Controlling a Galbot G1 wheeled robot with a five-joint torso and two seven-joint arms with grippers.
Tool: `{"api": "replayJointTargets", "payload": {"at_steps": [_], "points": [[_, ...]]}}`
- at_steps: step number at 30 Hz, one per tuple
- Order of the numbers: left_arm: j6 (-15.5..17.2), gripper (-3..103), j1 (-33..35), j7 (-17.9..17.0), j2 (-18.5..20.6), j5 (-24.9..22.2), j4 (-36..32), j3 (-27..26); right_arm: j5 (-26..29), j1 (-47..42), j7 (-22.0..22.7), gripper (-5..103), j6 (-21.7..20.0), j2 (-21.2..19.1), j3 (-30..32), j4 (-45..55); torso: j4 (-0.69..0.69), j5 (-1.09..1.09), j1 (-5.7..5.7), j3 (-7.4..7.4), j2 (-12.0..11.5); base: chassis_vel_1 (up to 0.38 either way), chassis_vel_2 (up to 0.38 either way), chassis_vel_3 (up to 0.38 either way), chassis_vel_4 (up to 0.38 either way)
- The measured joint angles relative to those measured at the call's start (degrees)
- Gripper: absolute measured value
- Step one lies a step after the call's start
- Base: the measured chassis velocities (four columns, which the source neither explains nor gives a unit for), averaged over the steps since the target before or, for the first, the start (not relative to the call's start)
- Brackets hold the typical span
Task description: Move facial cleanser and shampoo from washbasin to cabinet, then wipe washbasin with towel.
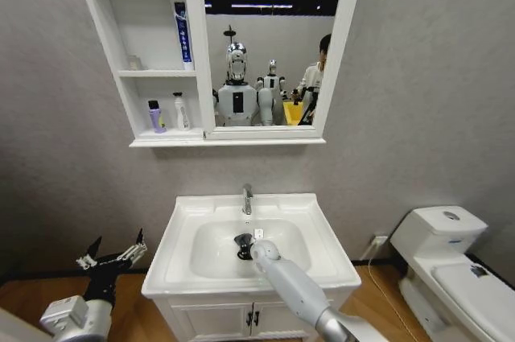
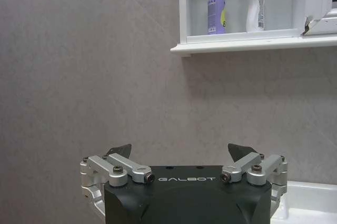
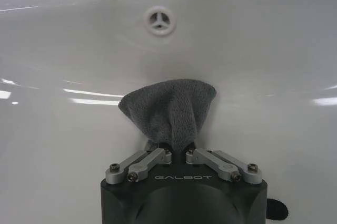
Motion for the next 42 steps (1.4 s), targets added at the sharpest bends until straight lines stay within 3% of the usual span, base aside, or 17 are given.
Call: {"api": "replayJointTargets", "payload": {"at_steps": [7,11,18,24,30,42], "points": [[0.0,100,0.0,0.0,0.0,0.0,0.0,0.0,1.4,-2.6,1.3,7,-0.5,-5.4,1.1,6.9,-0.07,-0.03,0.01,0.01,0.0,0.0,0.0,0.0,0.0],[0.0,100,0.0,0.0,0.0,0.0,0.0,0.0,2.4,-3.0,1.6,7,-0.7,-6.1,0.7,8.7,-0.06,-0.03,0.0,0.0,0.0,0.0,0.0,0.0,0.0],[0.0,100,0.0,0.0,0.0,0.0,0.0,0.0,1.0,-1.0,0.2,7,-0.5,-1.7,0.1,2.7,-0.03,-0.03,0.0,0.0,0.0,0.0,0.0,0.0,0.0],[0.0,100,0.0,0.0,0.0,0.0,0.0,0.0,-2.4,1.5,-2.7,7,1.3,4.4,-0.9,-3.7,-0.04,-0.04,0.0,-0.01,0.0,0.0,0.0,0.0,0.0],[0.0,100,0.0,0.0,0.0,0.0,0.0,0.0,-2.5,1.9,-3.1,7,1.6,5.7,-2.2,-3.7,-0.02,-0.03,-0.01,0.0,0.0,0.0,0.0,0.0,0.0],[0.0,100,0.0,0.0,0.0,0.0,0.0,0.0,-2.0,-2.0,-2.1,7,1.5,-1.2,0.6,2.1,-0.04,-0.02,0.0,0.0,0.0,0.0,0.0,0.0,0.0]]}}
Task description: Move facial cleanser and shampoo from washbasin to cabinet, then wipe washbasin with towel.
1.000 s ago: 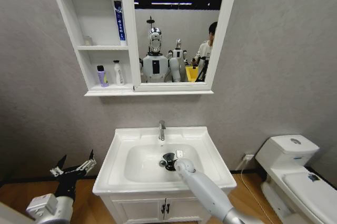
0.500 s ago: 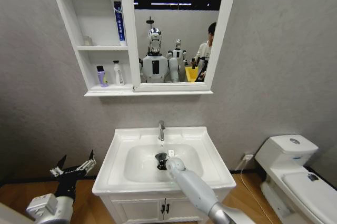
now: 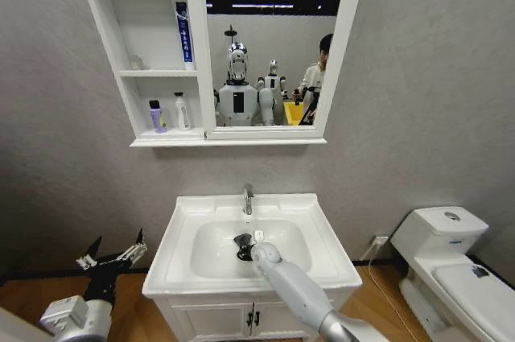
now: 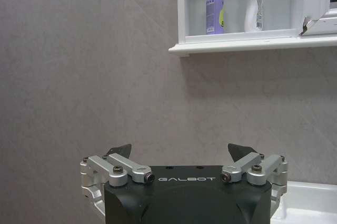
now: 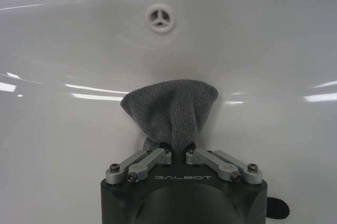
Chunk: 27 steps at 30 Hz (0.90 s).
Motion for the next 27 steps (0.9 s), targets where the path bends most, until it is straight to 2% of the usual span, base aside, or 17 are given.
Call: {"api": "replayJointTargets", "payload": {"at_steps": [5,13,20,22,24,27], "points": [[0.0,100,0.0,0.0,0.0,0.0,0.0,0.0,0.1,-2.4,1.1,7,-0.3,-2.9,2.3,3.8,0.0,0.0,0.0,0.0,0.0,0.0,0.0,0.0,0.0],[0.0,100,0.0,0.0,0.0,0.0,0.0,0.0,-0.1,-4.0,1.6,7,-0.3,-5.1,5.1,5.7,0.01,0.0,0.0,0.0,0.0,0.0,0.0,0.0,0.0],[0.0,100,0.0,0.0,0.0,0.0,0.0,0.0,0.1,-5.9,4.9,7,0.3,-7.3,6.7,8.8,0.01,0.0,0.0,0.0,0.0,0.0,0.0,0.0,0.0],[0.0,100,0.0,0.0,0.0,0.0,0.0,0.0,-0.6,-6.2,5.3,7,0.9,-7.6,7.1,9.2,0.01,0.0,0.0,0.0,0.0,0.0,0.0,0.0,0.0],[0.0,100,0.0,0.0,0.0,0.0,0.0,0.0,-5.7,-6.9,5.3,7,3.2,-8.8,7.5,10.1,0.01,0.0,0.0,0.0,0.0,0.0,0.0,0.0,0.0],[0.0,100,0.0,0.0,0.0,0.0,0.0,0.0,-8.3,-7.2,4.9,7,4.1,-9.6,7.6,10.8,0.0,-0.01,0.0,0.0,0.0,0.0,0.0,0.0,0.0]]}}
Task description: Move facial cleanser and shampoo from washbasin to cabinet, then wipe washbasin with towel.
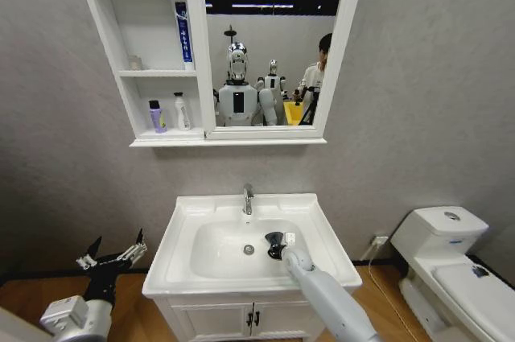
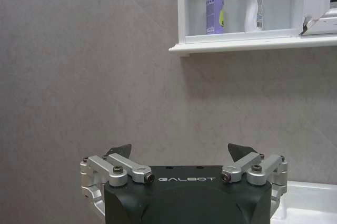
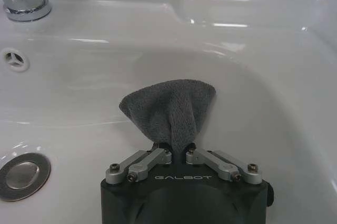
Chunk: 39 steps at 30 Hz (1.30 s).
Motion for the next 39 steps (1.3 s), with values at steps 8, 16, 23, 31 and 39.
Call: {"api": "replayJointTargets", "payload": {"at_steps": [8,16,23,31,39], "points": [[0.0,100,0.0,0.0,0.0,0.0,0.0,0.0,-17.4,-0.6,-3.5,7,11.0,-1.3,-0.1,0.6,0.0,0.0,0.0,0.0,0.0,0.0,0.0,0.0,0.0],[0.0,100,0.0,0.0,0.0,0.0,0.0,0.0,-36.9,3.1,-7.1,7,27.7,3.1,3.3,-4.9,0.02,0.01,0.0,0.0,0.0,0.0,0.0,0.0,0.0],[0.0,100,0.0,0.0,0.0,0.0,0.0,0.0,-32.9,4.1,-4.3,7,23.4,3.0,8.2,-5.4,0.0,0.01,0.0,0.0,0.0,0.0,0.0,0.0,0.0],[0.0,100,0.0,0.0,0.0,0.0,0.0,0.0,-23.2,4.5,-7.7,7,20.2,-0.1,10.4,-6.0,0.01,0.0,0.0,0.0,0.0,0.0,0.0,0.0,0.0],[0.0,100,0.0,0.0,0.0,0.0,0.0,0.0,-22.9,3.6,-7.5,32,17.4,-1.1,11.9,-7.2,0.01,0.01,0.0,0.0,0.0,0.0,0.0,0.0,0.0]]}}
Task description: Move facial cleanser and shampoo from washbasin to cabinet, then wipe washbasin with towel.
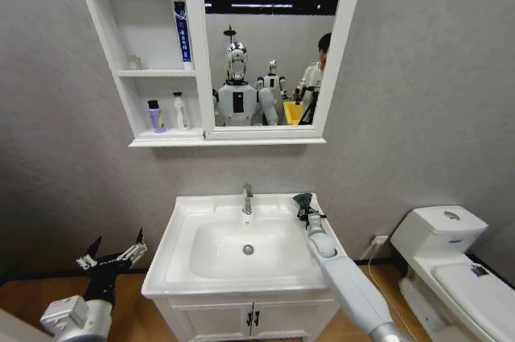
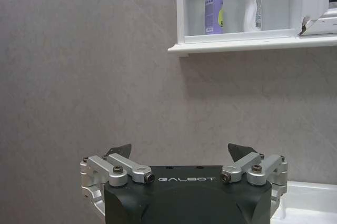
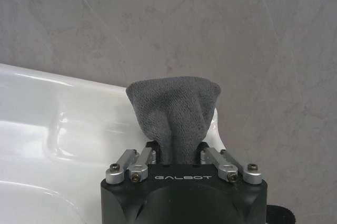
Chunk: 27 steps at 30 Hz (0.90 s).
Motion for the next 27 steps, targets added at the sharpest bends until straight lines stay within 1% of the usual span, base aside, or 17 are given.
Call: {"api": "replayJointTargets", "payload": {"at_steps": [1,4,5,7,8,11,12,14,15,17,18,24,27], "points": [[0.0,100,0.0,0.0,0.0,0.0,0.0,0.0,0.0,0.0,0.0,32,0.0,0.0,0.0,0.0,0.0,0.0,0.0,0.0,0.0,0.0,0.0,0.0,0.0],[0.0,100,0.0,0.0,0.0,0.0,0.0,0.0,-0.3,0.3,-1.4,48,0.0,-0.1,0.4,-0.8,0.01,0.0,0.0,0.0,0.0,0.0,0.0,0.0,0.0],[0.0,100,0.0,0.0,0.0,0.0,0.0,0.0,-0.3,0.3,-1.4,48,0.0,-0.1,0.4,-0.8,0.01,0.0,0.0,0.0,0.0,0.0,0.0,0.0,0.0],[0.0,100,0.0,0.0,0.0,0.0,0.0,0.0,-1.4,0.3,-2.2,59,0.1,-0.5,0.5,-1.0,0.0,-0.02,0.0,0.0,0.0,0.0,0.0,0.0,0.0],[0.0,100,0.0,0.0,0.0,0.0,0.0,0.0,-1.4,0.3,-2.2,59,0.1,-0.5,0.5,-1.0,0.0,-0.02,0.0,0.0,0.0,0.0,0.0,0.0,0.0],[0.0,100,0.0,0.0,0.0,0.0,0.0,0.0,-1.4,0.3,-2.2,76,0.1,-0.8,0.6,-1.0,0.01,0.0,0.0,0.0,0.0,0.0,0.0,0.0,0.0],[0.0,100,0.0,0.0,0.0,0.0,0.0,0.0,-1.4,0.3,-2.2,76,0.1,-0.8,0.6,-1.0,0.01,0.0,0.0,0.0,0.0,0.0,0.0,0.0,0.0],[0.0,100,0.0,0.0,0.0,0.0,0.0,0.0,-1.1,0.1,-2.2,86,0.1,-1.4,0.4,-0.3,0.0,-0.01,0.0,0.0,0.0,0.0,0.0,0.0,0.0],[0.0,100,0.0,0.0,0.0,0.0,0.0,0.0,-1.1,0.1,-2.2,86,0.1,-1.4,0.4,-0.3,0.0,-0.01,0.0,0.0,0.0,0.0,0.0,0.0,0.0],[0.0,100,0.0,0.0,0.0,0.0,0.0,0.0,-1.0,-0.2,-2.0,96,0.1,-1.9,0.3,0.7,0.01,0.0,0.0,0.0,0.0,0.0,0.0,0.0,0.0],[0.0,100,0.0,0.0,0.0,0.0,0.0,0.0,-1.1,-0.6,-1.9,98,0.1,-2.2,0.3,1.6,0.01,-0.01,0.0,0.0,0.0,0.0,0.0,0.0,0.0],[0.0,100,0.0,0.0,0.0,0.0,0.0,0.0,-1.6,-3.2,-1.5,100,0.1,-4.2,0.9,7.0,0.01,-0.02,0.0,0.0,0.0,0.0,0.0,0.0,0.0],[0.0,100,0.0,0.0,0.0,0.0,0.0,0.0,-1.7,-7.2,-0.2,100,-0.1,-6.1,2.0,13.1,0.0,-0.01,0.0,0.0,0.0,0.0,0.0,0.0,0.0]]}}
